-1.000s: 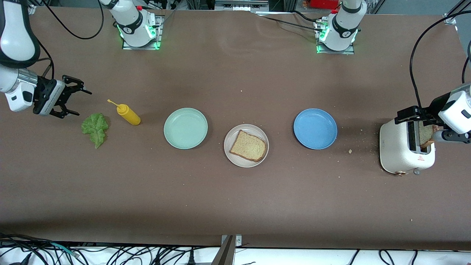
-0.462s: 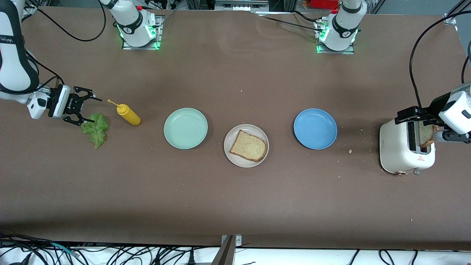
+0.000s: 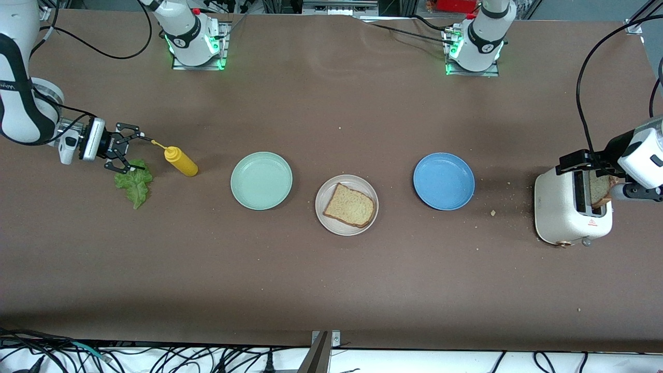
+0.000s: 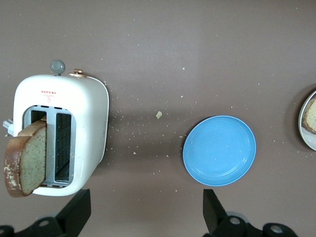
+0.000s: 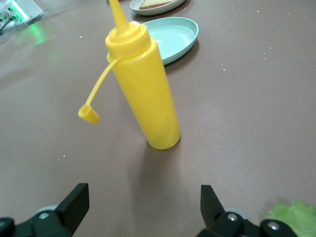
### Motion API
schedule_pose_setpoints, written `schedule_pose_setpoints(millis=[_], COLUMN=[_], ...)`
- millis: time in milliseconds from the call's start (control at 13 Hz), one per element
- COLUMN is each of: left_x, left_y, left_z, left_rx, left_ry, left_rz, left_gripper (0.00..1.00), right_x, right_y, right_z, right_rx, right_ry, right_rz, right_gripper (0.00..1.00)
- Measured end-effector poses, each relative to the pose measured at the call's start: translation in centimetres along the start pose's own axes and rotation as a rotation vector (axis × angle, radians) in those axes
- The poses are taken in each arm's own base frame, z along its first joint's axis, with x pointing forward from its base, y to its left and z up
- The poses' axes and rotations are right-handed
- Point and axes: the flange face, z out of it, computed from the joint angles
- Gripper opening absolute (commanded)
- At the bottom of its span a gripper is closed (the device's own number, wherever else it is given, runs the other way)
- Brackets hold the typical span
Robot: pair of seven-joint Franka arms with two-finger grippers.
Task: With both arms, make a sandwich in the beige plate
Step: 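Grasp the yellow bottle with the right gripper and lift it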
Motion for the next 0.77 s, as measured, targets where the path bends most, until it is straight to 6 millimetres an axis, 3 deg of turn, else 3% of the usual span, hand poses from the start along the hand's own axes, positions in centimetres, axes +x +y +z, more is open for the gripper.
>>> schedule_pose_setpoints(millis=[308, 615, 769], left_x=[-0.1, -0.2, -0.2], left_y=[0.1, 0.1, 0.1], left_z=[-0.3, -0.4, -0.4], left_rx=[0.001, 0.001, 0.001], left_ry=[0.006, 0.006, 0.006], left_rz=[0.001, 0.001, 0.001], left_gripper=[1.00, 1.00, 1.00], right_x=[0.7, 0.3, 0.6], right_y=[0.3, 0.6, 0.7], right_z=[1.7, 6.2, 7.5], right_rx=[-0.012, 0.004, 0.007], right_ry=[0.086, 0.175, 0.195], right_rz=[-0.032, -0.026, -0.026], right_gripper=[1.00, 1.00, 1.00])
